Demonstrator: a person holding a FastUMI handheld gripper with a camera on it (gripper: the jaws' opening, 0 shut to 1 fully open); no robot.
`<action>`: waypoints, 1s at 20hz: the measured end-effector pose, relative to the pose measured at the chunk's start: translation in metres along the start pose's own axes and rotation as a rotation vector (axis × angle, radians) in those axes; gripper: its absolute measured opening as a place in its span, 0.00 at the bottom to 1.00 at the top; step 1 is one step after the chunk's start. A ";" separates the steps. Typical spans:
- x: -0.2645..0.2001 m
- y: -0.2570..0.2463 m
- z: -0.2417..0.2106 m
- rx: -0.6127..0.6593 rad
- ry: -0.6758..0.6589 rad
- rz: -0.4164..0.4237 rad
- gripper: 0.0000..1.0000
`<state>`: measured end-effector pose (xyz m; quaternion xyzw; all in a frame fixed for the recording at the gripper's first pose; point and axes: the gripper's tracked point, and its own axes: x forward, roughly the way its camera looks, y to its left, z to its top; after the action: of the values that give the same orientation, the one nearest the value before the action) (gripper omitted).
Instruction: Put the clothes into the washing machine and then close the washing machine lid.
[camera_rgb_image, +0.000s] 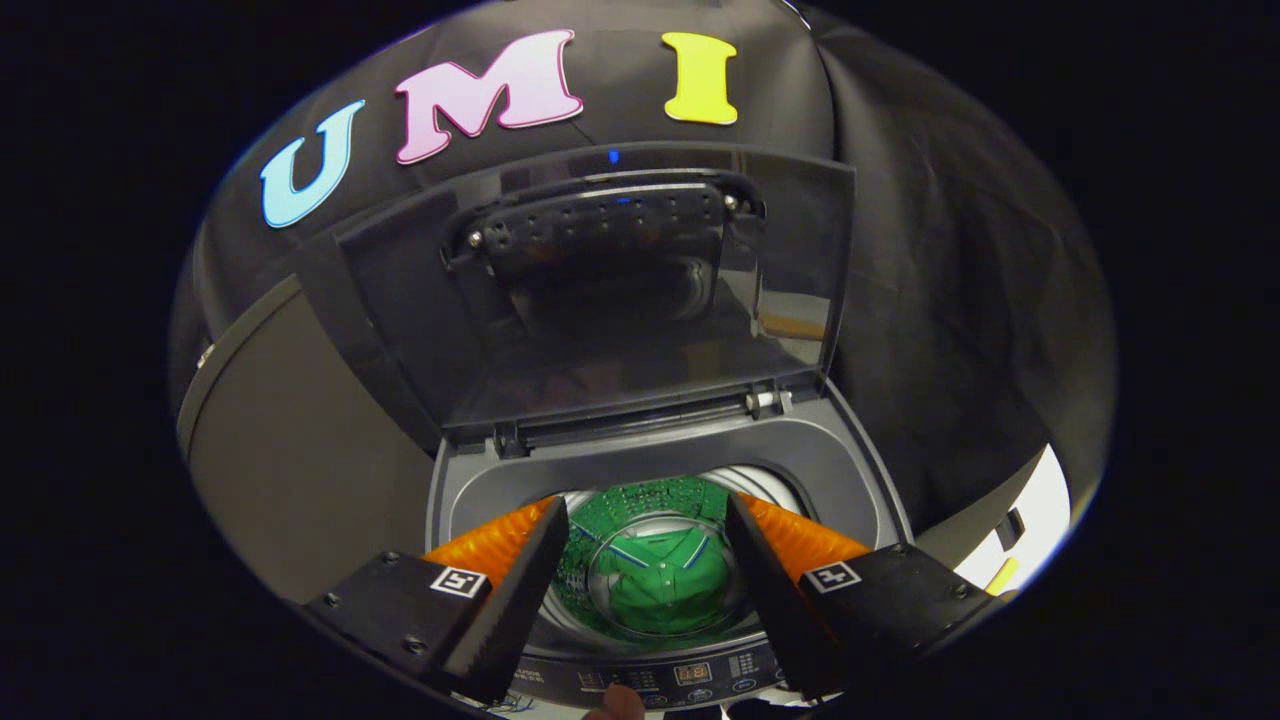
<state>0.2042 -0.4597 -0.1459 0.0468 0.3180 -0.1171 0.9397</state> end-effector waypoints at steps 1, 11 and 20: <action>-0.003 0.001 0.004 0.007 -0.008 0.002 1.00; -0.027 -0.004 0.049 0.037 -0.092 0.001 1.00; -0.036 -0.002 0.089 0.022 -0.154 -0.003 1.00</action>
<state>0.2285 -0.4693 -0.0532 0.0474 0.2438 -0.1251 0.9606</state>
